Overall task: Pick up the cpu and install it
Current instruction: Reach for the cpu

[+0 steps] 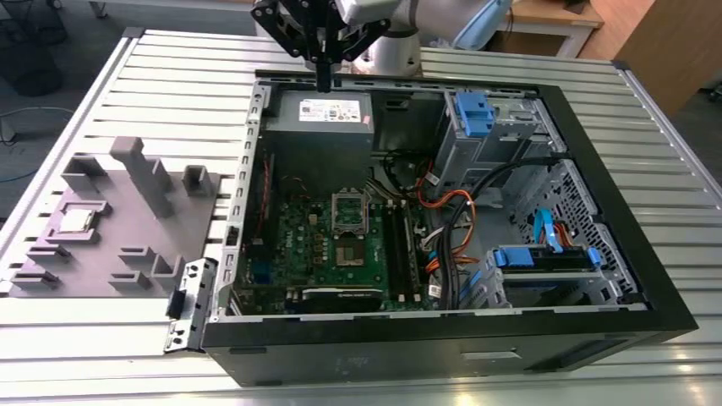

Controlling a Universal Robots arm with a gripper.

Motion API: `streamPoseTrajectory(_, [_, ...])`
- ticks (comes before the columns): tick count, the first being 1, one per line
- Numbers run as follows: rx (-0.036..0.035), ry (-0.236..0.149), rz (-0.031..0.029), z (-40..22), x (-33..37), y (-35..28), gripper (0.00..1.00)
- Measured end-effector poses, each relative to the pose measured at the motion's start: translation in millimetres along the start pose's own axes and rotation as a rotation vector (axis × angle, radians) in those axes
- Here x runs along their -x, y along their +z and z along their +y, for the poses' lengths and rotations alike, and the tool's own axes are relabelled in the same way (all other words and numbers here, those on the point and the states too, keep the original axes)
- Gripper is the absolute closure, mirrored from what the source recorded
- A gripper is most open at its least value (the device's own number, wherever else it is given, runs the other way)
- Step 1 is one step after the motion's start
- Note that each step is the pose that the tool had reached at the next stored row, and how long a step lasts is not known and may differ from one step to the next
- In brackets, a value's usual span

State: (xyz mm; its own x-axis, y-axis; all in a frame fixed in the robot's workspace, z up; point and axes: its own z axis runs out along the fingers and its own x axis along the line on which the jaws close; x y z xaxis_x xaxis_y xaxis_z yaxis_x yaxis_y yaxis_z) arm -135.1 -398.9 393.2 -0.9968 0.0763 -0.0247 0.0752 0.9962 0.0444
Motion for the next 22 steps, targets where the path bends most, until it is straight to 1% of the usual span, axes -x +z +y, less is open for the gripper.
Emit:
streamPoseTrajectory(3, [-0.0001,0.0,-0.0003,-0.7,-8.7,-0.1,0.89])
streamPoseTrajectory(7, [0.0001,0.0,-0.001,-1.8,-23.7,-0.1,0.89])
streamPoseTrajectory(22, [0.0004,0.0,-0.0041,-5.8,-86.1,-0.4,0.89])
